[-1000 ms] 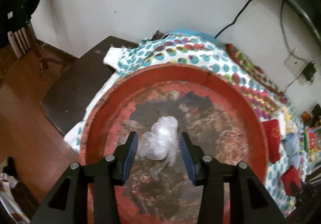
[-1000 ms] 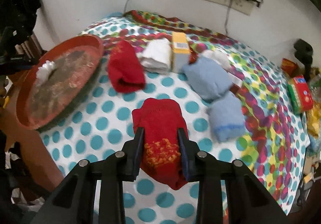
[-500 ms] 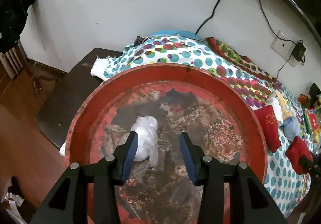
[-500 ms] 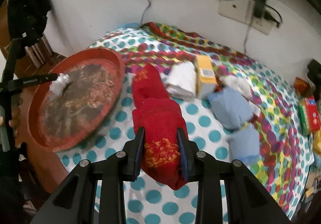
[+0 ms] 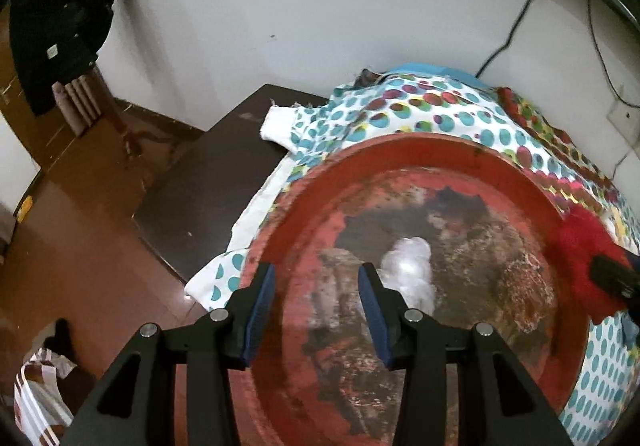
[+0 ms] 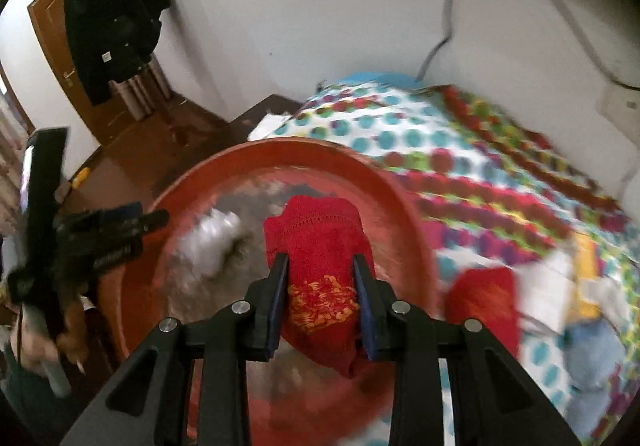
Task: Organize objects
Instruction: 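Carry the red sock into the red tray and open the right tool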
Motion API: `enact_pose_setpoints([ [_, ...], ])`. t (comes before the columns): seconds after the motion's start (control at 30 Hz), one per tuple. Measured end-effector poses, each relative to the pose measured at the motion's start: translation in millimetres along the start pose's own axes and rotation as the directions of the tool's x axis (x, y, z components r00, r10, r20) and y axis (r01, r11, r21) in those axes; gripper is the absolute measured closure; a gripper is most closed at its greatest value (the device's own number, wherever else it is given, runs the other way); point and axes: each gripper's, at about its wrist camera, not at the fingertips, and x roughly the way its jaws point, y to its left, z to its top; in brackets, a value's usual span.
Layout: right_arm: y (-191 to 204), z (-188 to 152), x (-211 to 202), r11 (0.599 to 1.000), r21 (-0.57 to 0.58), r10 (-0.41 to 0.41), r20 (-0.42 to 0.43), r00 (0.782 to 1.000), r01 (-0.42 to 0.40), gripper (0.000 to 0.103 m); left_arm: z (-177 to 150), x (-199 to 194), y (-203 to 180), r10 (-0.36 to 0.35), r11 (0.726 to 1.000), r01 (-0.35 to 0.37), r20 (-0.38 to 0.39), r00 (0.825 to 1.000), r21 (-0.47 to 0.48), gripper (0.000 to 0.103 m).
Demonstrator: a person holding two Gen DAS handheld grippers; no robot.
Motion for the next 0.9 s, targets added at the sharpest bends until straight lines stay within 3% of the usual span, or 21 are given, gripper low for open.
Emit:
enact_pose_setpoints([
  [0.4, 26, 40, 86, 0.999, -0.015, -0.035, -0.079, 0.996, 0.034, 0.073, 2, 4, 12, -0.005, 0.999, 0.005, -0.013, 1.0, -0.048, 0.059],
  [0.9, 25, 43, 109, 0.998, -0.026, -0.065, -0.108, 0.992, 0.063, 0.073, 0, 5, 0, -0.008, 0.999, 0.007, -0.013, 1.0, -0.047, 0.059],
])
